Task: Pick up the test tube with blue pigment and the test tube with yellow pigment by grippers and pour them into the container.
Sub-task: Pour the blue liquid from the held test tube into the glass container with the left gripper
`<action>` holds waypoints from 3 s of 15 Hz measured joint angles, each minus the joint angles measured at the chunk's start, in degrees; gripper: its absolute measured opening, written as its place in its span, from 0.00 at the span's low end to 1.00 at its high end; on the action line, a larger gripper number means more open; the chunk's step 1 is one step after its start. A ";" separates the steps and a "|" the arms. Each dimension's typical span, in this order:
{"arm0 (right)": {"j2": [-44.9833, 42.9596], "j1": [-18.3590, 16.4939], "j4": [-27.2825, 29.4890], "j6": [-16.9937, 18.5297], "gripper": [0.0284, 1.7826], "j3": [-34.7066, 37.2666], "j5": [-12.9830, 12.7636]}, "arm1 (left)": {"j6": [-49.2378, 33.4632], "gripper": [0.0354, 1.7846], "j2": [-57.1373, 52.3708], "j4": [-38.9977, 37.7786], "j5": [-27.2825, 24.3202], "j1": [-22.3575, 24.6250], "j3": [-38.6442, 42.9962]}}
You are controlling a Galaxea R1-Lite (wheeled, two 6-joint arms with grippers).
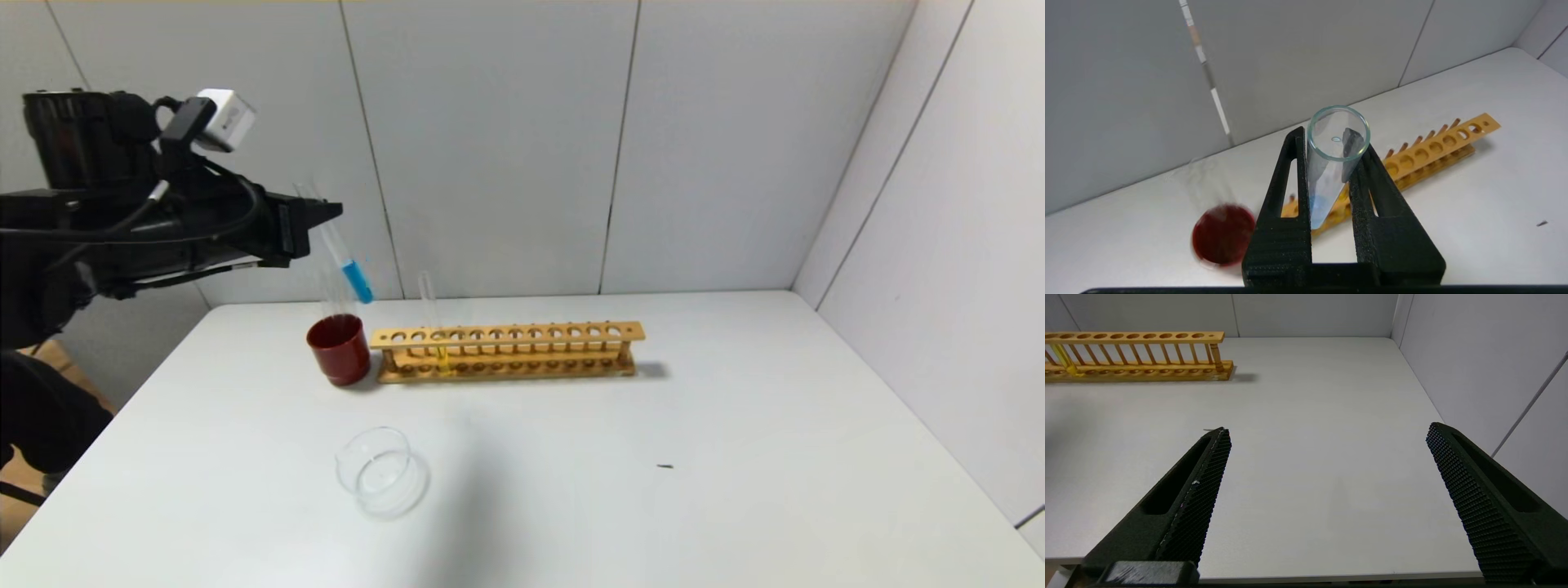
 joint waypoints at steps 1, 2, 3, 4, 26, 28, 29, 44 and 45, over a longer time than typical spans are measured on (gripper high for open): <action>0.00 0.00 0.00 0.00 0.98 0.00 0.00 | 0.27 0.17 -3.06 0.37 -0.02 1.61 3.02; 0.00 0.00 0.00 0.00 0.98 0.00 -0.02 | 0.80 0.17 -6.19 0.55 -0.11 3.47 6.23; 0.00 0.02 0.00 0.00 0.98 0.00 0.00 | 1.87 0.17 -9.51 0.66 -0.24 5.60 9.75; 0.00 0.02 0.00 0.02 0.98 0.00 0.00 | 3.25 0.17 -12.43 0.67 -0.38 7.41 13.08; 0.00 0.00 0.00 -0.01 0.98 0.00 -0.02 | 57.77 0.17 -4.35 -7.61 -15.19 5.27 26.78; 0.00 0.00 0.00 0.00 0.98 0.00 0.00 | 64.09 0.17 -3.44 -7.61 -13.73 5.27 27.98; 0.00 0.00 0.00 -0.01 0.98 0.00 0.00 | 68.06 0.17 -3.36 -7.47 -12.41 5.29 28.39; 0.00 0.00 0.00 -0.01 0.98 0.00 0.00 | 76.44 0.17 8.80 -40.92 -10.20 2.32 37.90; 0.00 0.00 0.00 0.00 0.98 0.00 -0.02 | 76.85 0.17 9.09 -41.05 -10.19 1.83 38.47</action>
